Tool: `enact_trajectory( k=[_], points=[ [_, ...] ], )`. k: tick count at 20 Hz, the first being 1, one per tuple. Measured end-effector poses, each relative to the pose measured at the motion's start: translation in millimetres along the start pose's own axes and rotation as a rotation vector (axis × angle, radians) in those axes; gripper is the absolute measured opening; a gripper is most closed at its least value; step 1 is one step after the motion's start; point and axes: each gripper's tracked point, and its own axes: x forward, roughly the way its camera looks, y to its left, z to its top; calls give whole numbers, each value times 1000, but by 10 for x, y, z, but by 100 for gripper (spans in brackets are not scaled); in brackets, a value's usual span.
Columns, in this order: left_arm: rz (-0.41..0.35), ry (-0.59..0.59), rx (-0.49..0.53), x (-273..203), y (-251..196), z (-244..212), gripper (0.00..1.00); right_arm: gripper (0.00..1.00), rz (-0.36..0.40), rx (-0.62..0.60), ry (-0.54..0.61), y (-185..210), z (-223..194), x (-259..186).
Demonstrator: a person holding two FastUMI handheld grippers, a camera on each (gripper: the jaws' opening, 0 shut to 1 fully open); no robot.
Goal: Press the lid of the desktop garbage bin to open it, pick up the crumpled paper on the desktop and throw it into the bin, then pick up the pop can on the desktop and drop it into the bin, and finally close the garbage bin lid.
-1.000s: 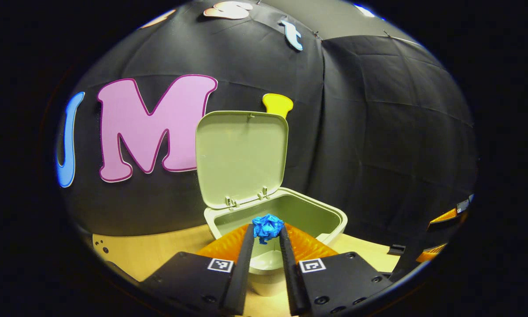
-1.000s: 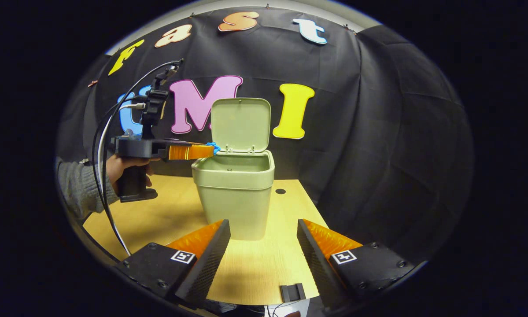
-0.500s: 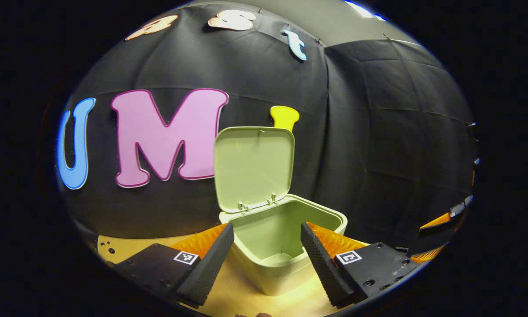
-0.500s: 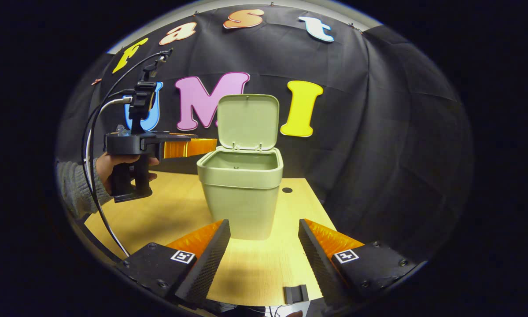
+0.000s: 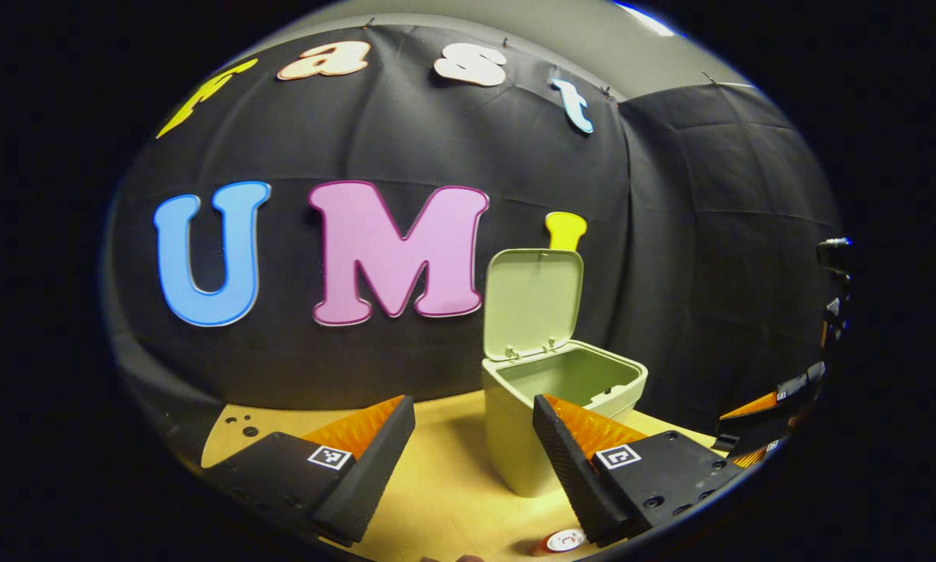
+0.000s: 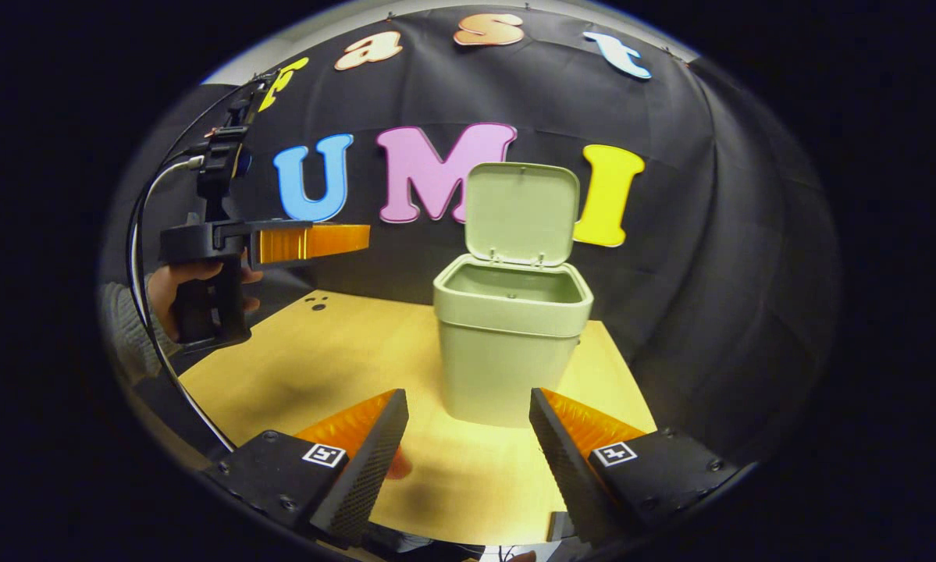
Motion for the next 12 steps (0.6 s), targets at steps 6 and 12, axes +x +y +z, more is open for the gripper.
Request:
enact_trajectory(
  k=[6, 12],
  points=[
    [131, 37, -36, -605, 533, -215, 98, 99, 100, -47, 37, 473, -158, 144],
    [224, 73, -46, -1169, 963, -437, 98, 99, 128, -104, 127, 729, -550, 354]
  ],
)
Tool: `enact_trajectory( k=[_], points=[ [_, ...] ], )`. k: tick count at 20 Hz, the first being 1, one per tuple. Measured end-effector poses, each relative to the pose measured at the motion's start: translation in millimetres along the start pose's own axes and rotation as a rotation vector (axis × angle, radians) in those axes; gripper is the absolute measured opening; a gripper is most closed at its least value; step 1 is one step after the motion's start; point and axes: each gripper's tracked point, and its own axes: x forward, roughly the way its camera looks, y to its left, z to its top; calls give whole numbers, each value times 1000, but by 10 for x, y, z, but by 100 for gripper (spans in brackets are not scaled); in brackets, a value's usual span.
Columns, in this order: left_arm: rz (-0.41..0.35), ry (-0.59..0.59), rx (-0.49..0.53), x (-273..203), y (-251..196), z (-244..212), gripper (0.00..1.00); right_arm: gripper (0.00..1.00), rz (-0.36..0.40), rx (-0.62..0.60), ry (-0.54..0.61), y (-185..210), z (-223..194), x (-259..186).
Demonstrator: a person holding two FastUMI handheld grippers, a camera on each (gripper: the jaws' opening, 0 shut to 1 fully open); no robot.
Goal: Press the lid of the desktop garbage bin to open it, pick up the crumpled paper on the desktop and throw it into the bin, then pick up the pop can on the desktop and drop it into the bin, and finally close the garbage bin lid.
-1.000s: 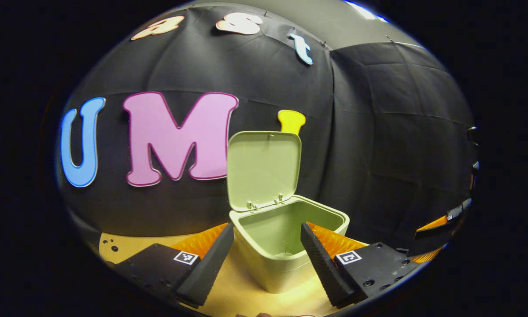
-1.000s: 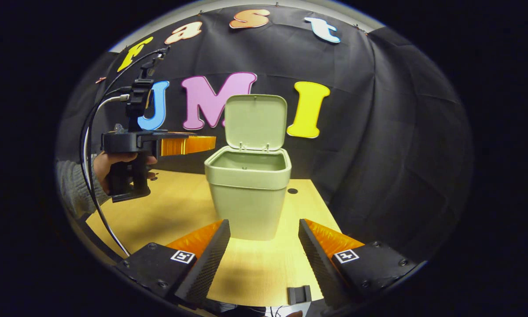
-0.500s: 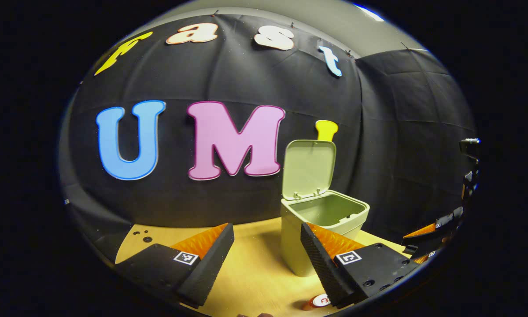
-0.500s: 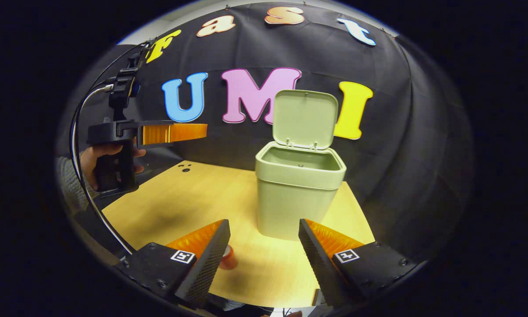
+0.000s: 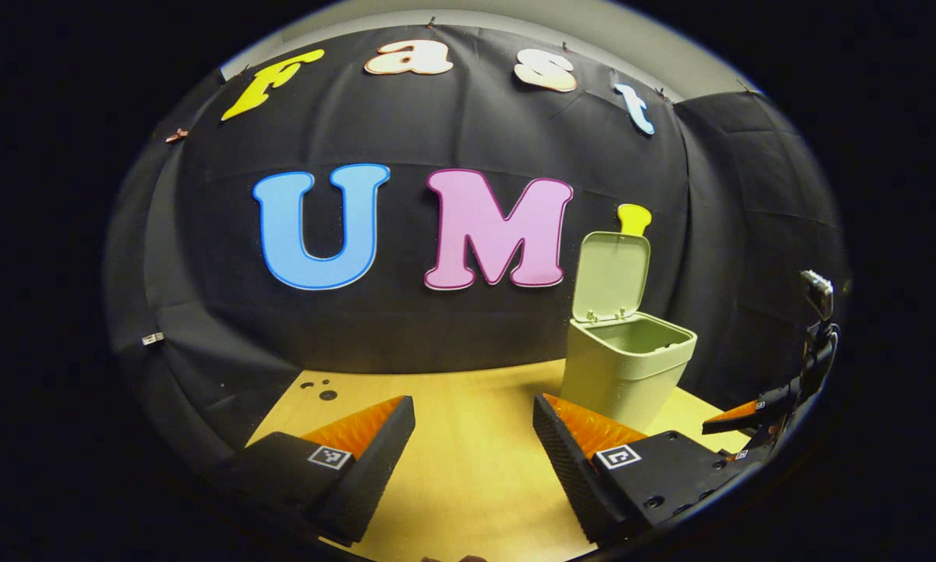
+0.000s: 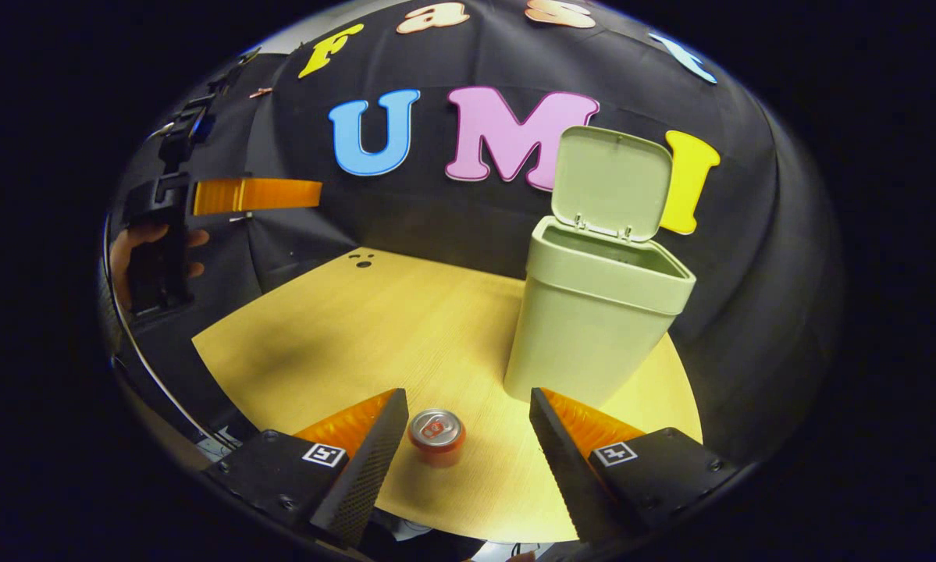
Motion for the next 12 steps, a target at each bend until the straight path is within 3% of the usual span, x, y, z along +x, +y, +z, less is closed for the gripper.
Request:
enact_trajectory(
  k=[12],
  points=[
    [102, 51, -45, -505, 577, -329, 98, 99, 60, -76, 175, 287, -645, 626]
  ],
)
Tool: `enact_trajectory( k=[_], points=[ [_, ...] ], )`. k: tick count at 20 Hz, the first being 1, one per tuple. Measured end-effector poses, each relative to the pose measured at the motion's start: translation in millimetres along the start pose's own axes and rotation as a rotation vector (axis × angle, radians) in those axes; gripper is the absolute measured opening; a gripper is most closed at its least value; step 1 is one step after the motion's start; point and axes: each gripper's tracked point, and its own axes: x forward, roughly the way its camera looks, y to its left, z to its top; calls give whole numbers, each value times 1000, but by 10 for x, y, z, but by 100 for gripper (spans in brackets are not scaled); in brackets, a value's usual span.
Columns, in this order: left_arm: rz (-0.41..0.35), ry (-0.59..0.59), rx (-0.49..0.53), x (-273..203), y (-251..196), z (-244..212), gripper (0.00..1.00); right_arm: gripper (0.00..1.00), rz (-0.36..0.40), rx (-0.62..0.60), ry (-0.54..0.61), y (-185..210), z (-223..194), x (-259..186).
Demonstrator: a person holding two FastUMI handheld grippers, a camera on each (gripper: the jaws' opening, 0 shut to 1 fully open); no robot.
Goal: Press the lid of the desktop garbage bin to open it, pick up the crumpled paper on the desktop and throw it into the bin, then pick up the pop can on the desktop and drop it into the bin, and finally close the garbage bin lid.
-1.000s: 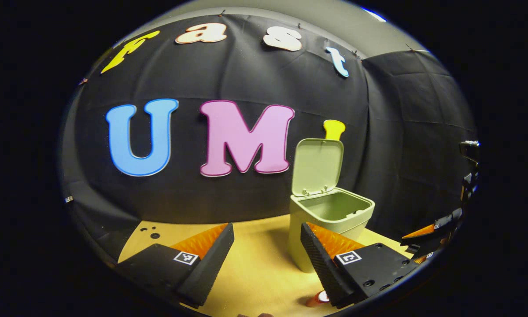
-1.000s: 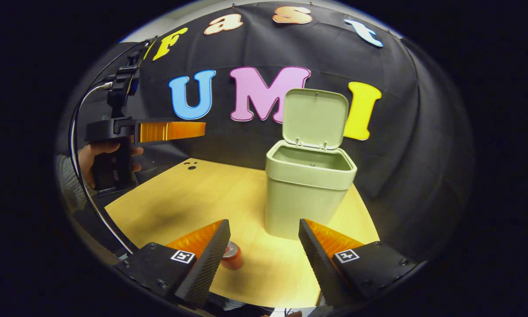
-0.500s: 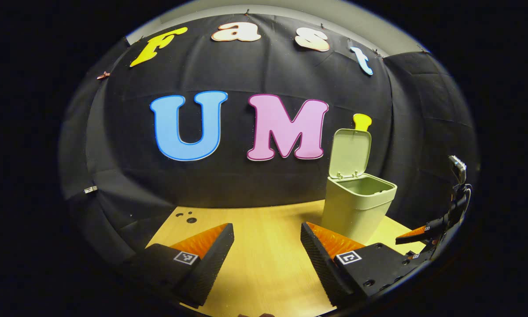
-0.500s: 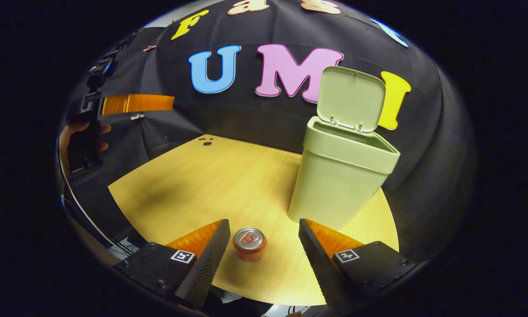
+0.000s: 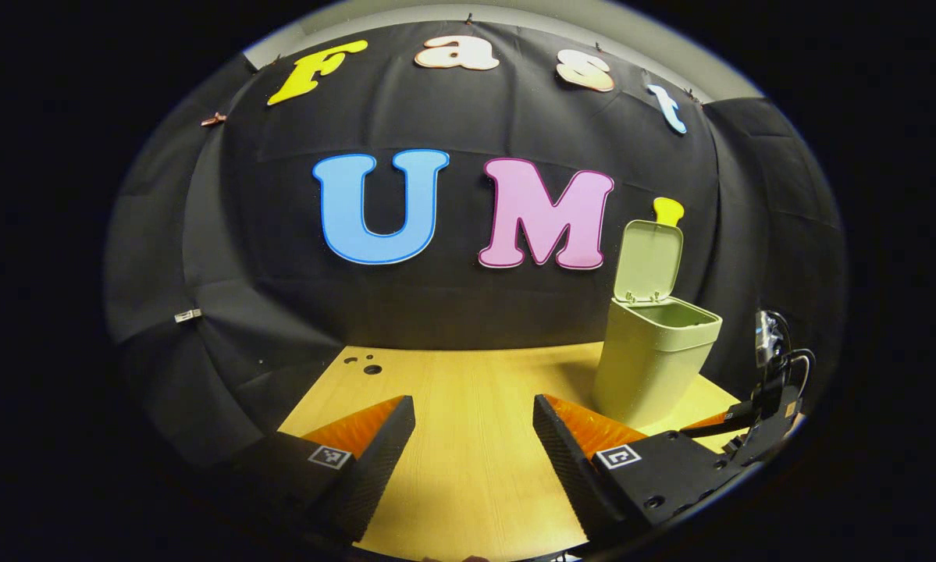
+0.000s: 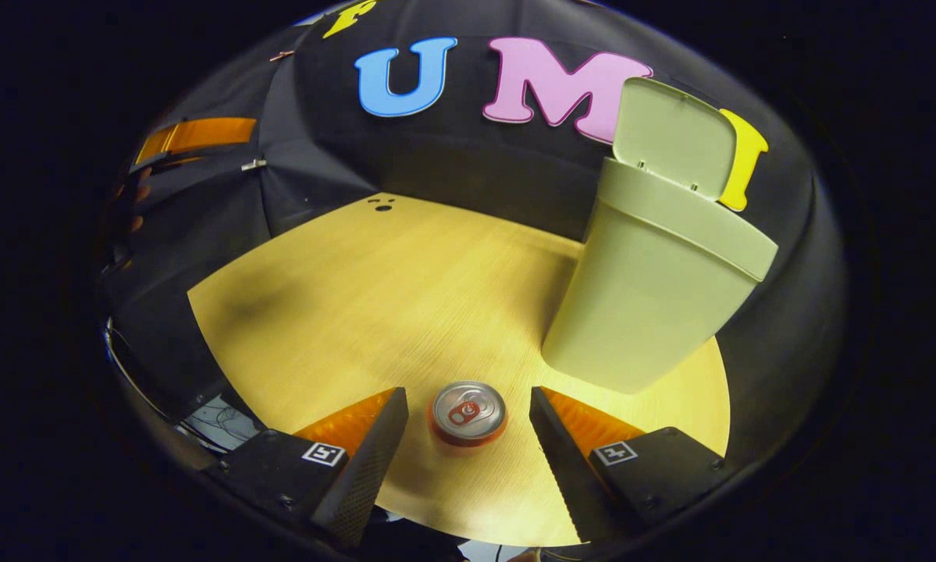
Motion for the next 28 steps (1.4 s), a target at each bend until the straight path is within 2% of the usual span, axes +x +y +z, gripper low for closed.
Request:
enact_trajectory(
  k=[8, 10, 15, 19, 20, 28],
  points=[
    [26, 13, -7, 24, 132, -40, 98, 98, 12, -37, 128, 1, -380, 339],
    [23, 18, -5, 51, 129, -49, 98, 86, 22, -13, 131, 0, -358, 357],
    [11, 24, 0, 64, 102, -73, 98, 85, 1, -25, 109, -33, -274, 280],
    [3, 21, -1, 55, 63, -61, 100, 84, 1, -6, 57, -21, -53, 114],
    [-1, 19, 0, 57, 42, -45, 98, 84, -2, -1, 40, -29, 27, 74],
    [-56, 2, 14, 37, -184, 3, 98, 85, -54, 32, -142, -333, 927, -388]
  ],
)
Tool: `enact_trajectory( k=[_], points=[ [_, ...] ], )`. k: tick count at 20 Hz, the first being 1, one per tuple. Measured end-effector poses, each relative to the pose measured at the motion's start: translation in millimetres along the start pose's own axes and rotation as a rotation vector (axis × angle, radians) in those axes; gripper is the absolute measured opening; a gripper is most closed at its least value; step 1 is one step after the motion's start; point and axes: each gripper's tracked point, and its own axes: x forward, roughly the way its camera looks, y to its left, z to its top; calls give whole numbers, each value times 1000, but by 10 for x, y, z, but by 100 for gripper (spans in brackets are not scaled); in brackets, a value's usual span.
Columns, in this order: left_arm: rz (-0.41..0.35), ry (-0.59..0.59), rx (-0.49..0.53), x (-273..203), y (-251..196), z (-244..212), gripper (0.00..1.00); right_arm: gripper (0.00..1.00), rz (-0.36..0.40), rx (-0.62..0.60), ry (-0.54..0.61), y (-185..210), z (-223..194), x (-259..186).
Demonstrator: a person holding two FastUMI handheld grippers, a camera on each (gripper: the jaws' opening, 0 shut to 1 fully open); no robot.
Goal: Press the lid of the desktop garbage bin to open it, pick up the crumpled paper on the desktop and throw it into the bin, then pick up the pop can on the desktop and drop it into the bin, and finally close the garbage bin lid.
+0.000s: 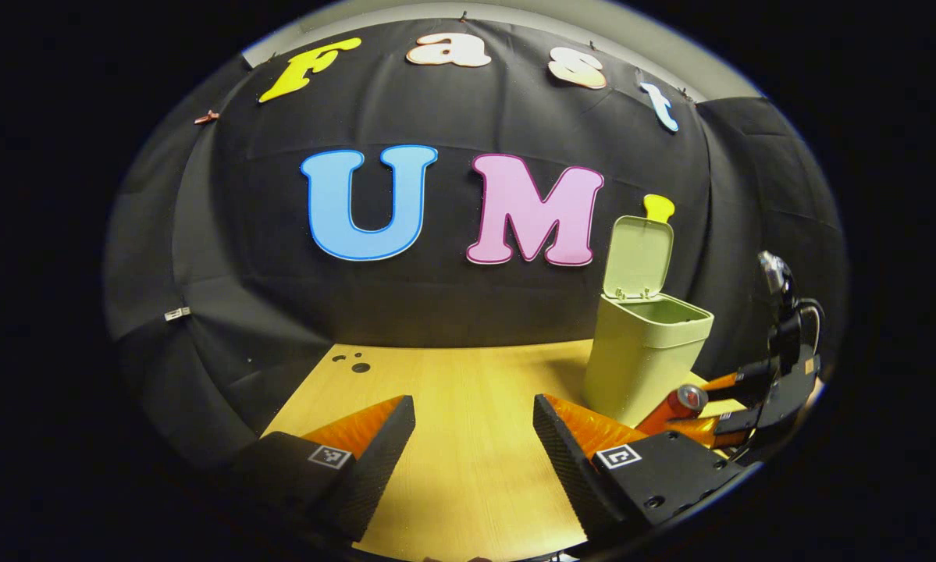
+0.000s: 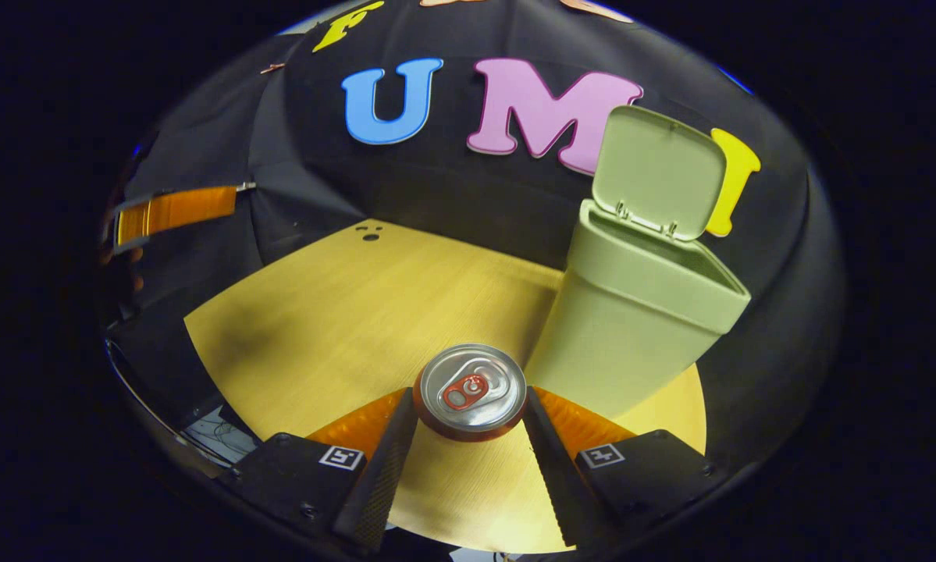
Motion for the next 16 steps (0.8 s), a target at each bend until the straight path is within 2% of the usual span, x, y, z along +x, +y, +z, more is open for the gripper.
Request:
enact_trajectory(
  k=[4, 5, 7, 16],
  points=[
    [-26, -7, 9, 6, -121, 30, 98, 84, -29, 40, -116, -221, 572, -150],
    [-30, -10, 10, 0, -136, 36, 100, 84, -34, 53, -141, -273, 699, -179],
    [-37, -14, 11, 3, -163, 56, 98, 84, -48, 65, -196, -384, 957, -236],
    [-27, -18, -9, 122, -197, 119, 98, 83, -157, 28, -402, -1045, 1858, -323]
  ],
)
